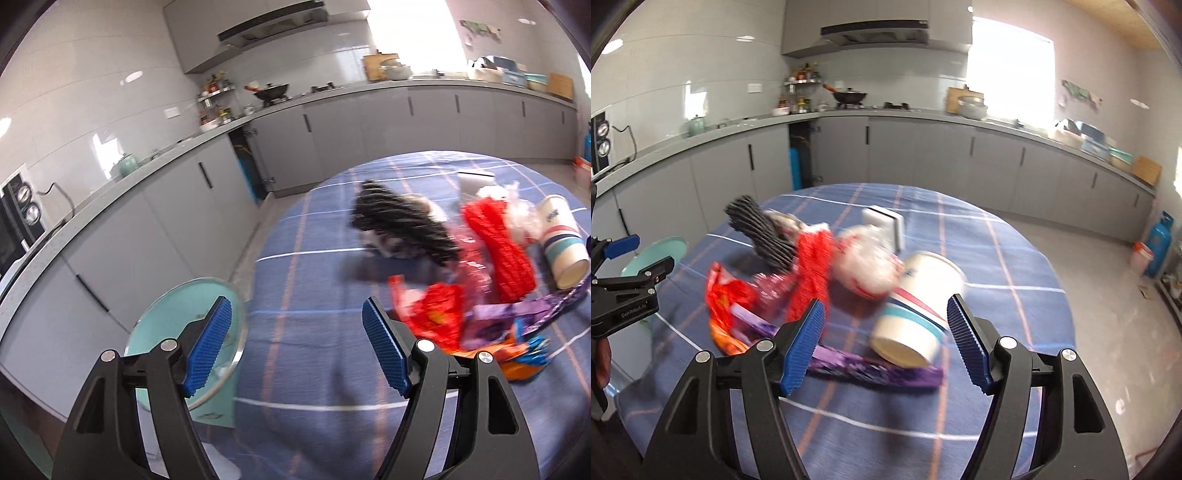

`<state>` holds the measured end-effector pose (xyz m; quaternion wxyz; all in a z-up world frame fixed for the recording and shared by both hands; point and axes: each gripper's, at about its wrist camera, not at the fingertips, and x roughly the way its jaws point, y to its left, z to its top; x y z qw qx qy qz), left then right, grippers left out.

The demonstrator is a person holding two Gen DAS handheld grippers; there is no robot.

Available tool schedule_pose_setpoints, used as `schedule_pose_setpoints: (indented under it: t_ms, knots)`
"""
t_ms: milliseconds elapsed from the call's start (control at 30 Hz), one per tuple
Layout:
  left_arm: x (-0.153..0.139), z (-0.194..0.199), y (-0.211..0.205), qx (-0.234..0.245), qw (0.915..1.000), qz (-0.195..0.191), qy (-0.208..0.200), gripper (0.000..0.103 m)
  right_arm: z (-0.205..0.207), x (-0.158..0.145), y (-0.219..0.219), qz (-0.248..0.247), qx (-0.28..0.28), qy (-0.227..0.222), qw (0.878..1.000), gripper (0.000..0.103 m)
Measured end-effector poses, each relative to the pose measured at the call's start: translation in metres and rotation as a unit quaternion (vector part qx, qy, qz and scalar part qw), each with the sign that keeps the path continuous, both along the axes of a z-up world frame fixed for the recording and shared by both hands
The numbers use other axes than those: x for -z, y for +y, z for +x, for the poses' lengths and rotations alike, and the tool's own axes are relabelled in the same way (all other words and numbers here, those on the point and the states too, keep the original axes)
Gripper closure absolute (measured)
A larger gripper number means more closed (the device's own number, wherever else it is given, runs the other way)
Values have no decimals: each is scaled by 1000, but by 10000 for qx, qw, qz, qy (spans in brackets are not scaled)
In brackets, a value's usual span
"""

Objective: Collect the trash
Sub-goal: 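Grasp the red-orange candy wrapper with the left gripper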

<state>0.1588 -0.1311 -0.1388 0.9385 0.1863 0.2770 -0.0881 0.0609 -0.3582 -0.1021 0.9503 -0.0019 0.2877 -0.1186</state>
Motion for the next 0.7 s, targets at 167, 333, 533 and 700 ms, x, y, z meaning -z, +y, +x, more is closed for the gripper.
schedule_pose_setpoints:
  t_ms: [167, 333, 533, 700]
  knots:
    - [13, -6, -31, 254, 9995, 105, 138, 30, -17, 13, -17, -42, 181, 31, 9998, 34]
    - [36, -1, -51, 331, 9979, 280, 482, 30, -34, 32, -36, 189, 315, 116, 9993, 34]
    - [51, -2, -64, 503, 9952, 305, 781, 40, -40, 33, -44, 348, 311, 21, 9989, 31]
    - [53, -10, -72, 797, 9927, 283, 855, 72, -41, 30, -44, 407, 291, -26, 9987, 31]
